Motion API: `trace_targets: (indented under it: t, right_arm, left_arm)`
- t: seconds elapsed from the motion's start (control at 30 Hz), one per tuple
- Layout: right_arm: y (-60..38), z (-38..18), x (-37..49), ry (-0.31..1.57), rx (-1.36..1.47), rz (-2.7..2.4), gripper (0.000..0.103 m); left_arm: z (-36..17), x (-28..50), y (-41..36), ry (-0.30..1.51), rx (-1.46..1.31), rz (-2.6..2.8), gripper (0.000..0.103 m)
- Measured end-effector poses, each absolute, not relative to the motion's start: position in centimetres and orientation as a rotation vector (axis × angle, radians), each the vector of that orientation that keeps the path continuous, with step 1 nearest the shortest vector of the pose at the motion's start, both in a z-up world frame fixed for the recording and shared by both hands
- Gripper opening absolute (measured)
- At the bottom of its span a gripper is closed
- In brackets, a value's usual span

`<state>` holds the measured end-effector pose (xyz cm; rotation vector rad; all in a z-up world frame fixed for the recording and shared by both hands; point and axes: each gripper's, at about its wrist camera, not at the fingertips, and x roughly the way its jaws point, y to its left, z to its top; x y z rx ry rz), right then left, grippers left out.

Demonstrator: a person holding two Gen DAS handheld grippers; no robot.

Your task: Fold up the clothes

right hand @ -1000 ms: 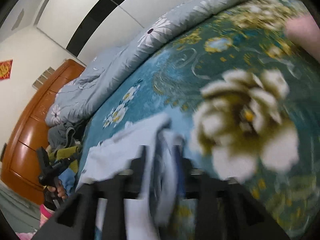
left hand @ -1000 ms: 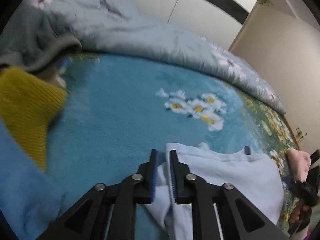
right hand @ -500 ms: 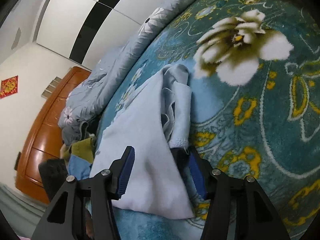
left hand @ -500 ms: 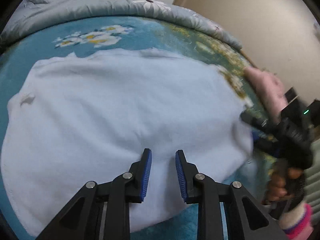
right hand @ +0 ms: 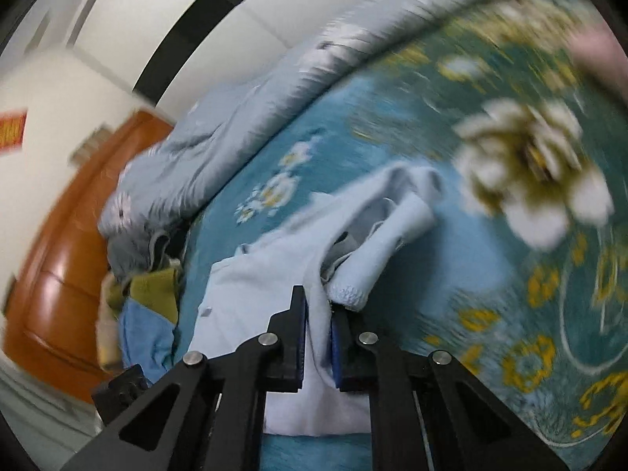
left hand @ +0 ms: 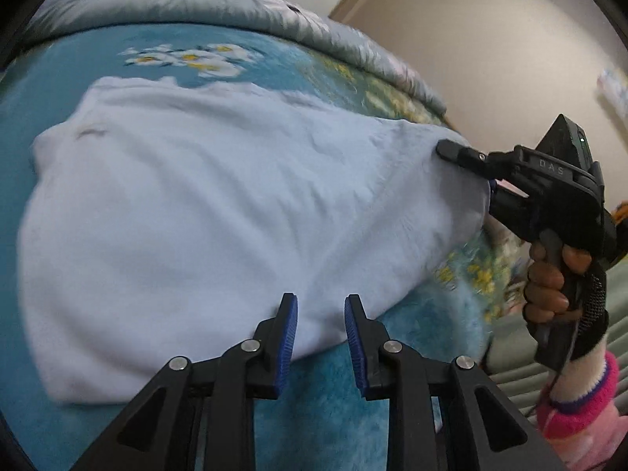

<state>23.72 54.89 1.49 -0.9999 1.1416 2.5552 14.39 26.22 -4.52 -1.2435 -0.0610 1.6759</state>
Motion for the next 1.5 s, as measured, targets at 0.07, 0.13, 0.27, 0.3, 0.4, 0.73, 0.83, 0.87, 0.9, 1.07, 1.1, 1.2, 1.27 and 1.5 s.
trace_targets:
  t: [0.07,0.13,0.27,0.3,0.4,0.73,0.83,0.87,0.9,1.07,1.1,1.2,1.27,1.5]
  right_arm:
    - [53.1,3.7,21.3,1.029,-1.042,2.608,0.011]
    - [51.1,5.0,19.4,0.911,-1.087,2.656,0.011]
    - [45.2,6.7,14.6,0.69,-1.207,2.765,0.011]
    - [43.7,6.6,13.6,0.658,-1.237,2.785,0.011]
    - [39.6,4.4,10.6,0.594,-1.354,2.811,0.011]
    - [33.1,-0.7,8.6,0.507,-1.613,2.772,0.04]
    - [32.4,0.7,10.7,0.575,-1.626,2.929,0.046]
    - [32.6,1.1,11.6,0.578,-1.604,2.96,0.046]
    - [33.4,1.6,12.4,0.6,-1.55,2.965,0.046]
    - [38.9,2.8,16.5,0.706,-1.319,2.901,0.047]
    - [39.8,2.6,17.1,0.715,-1.31,2.875,0.047]
    - [42.0,1.5,18.3,0.819,-1.289,2.799,0.047]
    - [43.4,0.5,19.2,0.919,-1.279,2.749,0.047]
    - [44.1,-0.1,20.6,0.992,-1.249,2.712,0.047]
  left_arm:
    - [-3.7,13.1,23.8,-0.119,-1.221,1.718,0.028]
    - [-2.7,11.6,20.9,-0.182,-1.194,1.785,0.028]
    - [-1.9,8.7,15.0,-0.319,-1.178,1.929,0.032]
    - [-1.9,8.1,13.6,-0.353,-1.18,1.959,0.033]
    - [-2.5,6.7,10.2,-0.437,-1.213,2.011,0.033]
    - [-4.2,6.4,7.9,-0.502,-1.273,2.014,0.034]
    - [-3.9,6.5,9.1,-0.514,-1.255,1.972,0.034]
    - [-3.7,6.5,9.4,-0.516,-1.245,1.958,0.034]
    - [-3.4,6.5,9.5,-0.515,-1.233,1.945,0.035]
    - [-2.0,6.8,11.7,-0.483,-1.191,1.896,0.04]
    - [-1.7,6.8,12.2,-0.478,-1.183,1.886,0.04]
    - [0.1,7.2,14.0,-0.424,-1.124,1.868,0.04]
    - [1.4,7.6,15.1,-0.376,-1.074,1.849,0.043]
    - [0.5,8.2,19.4,-0.226,-1.138,1.784,0.048]
